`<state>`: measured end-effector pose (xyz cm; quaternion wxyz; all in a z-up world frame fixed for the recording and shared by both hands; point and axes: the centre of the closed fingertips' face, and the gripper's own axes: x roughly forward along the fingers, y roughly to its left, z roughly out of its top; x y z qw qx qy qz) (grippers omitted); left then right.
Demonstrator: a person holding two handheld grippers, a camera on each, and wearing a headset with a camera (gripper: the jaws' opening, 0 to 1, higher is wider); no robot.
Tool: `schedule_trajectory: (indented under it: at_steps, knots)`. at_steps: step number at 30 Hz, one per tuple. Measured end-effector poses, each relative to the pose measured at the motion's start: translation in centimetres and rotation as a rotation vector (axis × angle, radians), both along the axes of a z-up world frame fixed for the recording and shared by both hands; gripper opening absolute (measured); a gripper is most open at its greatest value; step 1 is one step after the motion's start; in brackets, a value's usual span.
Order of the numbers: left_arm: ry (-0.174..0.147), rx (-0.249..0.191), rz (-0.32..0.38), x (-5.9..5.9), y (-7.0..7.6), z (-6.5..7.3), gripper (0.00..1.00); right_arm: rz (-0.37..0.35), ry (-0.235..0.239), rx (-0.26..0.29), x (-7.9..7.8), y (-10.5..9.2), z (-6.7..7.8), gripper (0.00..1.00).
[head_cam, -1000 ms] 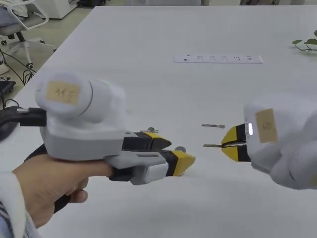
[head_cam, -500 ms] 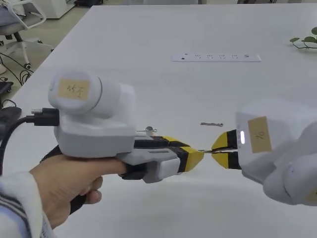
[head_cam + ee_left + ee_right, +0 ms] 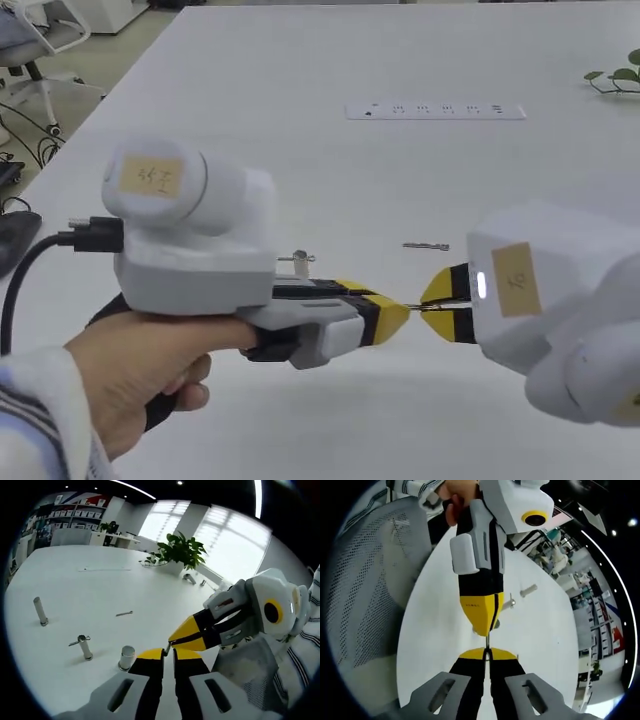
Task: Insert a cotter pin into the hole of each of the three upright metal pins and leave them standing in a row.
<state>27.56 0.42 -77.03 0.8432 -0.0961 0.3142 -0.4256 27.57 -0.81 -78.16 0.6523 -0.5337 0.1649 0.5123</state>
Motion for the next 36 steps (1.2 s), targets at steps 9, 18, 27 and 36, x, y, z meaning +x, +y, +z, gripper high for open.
schedule_trajectory:
  at_steps: [9, 18, 27, 36]
  knots:
    - [0.012, -0.006, -0.017, -0.21, -0.08, -0.05, 0.02, 0.008, -0.004, -0.001, -0.18, -0.02, 0.12, 0.02]
    - [0.042, -0.059, 0.006, -0.23, -0.06, 0.51, 0.01, 0.007, -0.014, 0.003, -0.12, 0.09, 0.47, 0.02]
    - [0.074, -0.052, 0.026, -0.37, 0.00, 0.57, 0.00, 0.011, -0.019, 0.005, -0.23, 0.13, 0.60, 0.02]
    - [0.138, -0.058, 0.061, -0.53, 0.11, 0.54, 0.00, 0.013, -0.017, 0.010, -0.22, 0.34, 0.59, 0.03]
